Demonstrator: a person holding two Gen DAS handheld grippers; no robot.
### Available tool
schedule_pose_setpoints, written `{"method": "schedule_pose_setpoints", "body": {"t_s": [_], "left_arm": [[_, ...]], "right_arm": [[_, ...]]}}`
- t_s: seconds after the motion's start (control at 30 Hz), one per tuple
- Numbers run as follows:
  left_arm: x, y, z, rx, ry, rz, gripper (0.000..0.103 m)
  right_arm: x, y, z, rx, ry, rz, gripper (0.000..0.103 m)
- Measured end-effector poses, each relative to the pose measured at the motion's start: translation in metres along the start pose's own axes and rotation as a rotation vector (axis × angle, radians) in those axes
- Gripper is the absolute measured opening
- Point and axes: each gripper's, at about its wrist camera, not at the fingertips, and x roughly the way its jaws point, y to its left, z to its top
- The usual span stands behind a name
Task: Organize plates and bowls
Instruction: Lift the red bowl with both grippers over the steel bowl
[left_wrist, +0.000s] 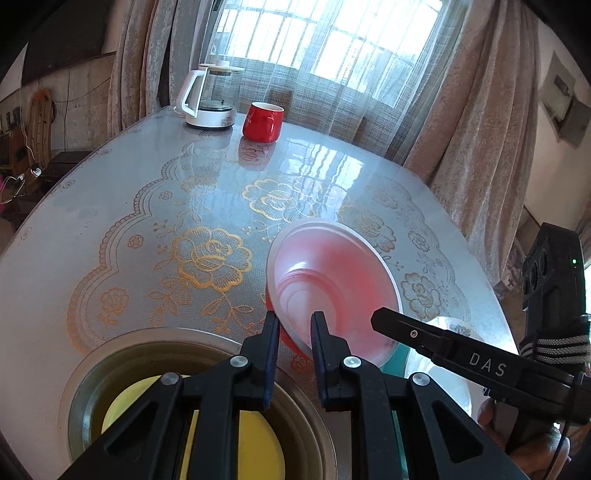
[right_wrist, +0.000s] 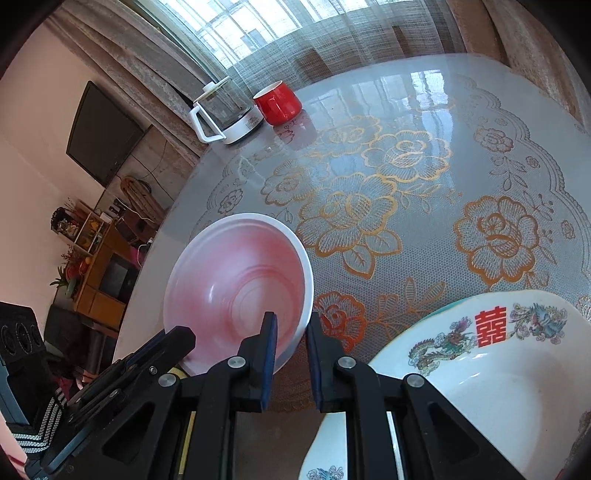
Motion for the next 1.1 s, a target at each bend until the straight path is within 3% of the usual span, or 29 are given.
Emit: {"method": "schedule_pose_setpoints", "body": {"t_s": [0.53, 1.1], "left_arm": [[-0.058, 0.015, -0.021, -0.026, -0.063, -0.058, 0.017], [-0.108, 0.043, -0.054, -0.084, -0.086, -0.044, 0.017]], "right_arm": [[-0.030, 0.038, -0.016, -0.083, -0.037, 0.062, 0.016], [-0.036, 0.074, -0.051, -0.156, 0.000, 0.155, 0.015]]}}
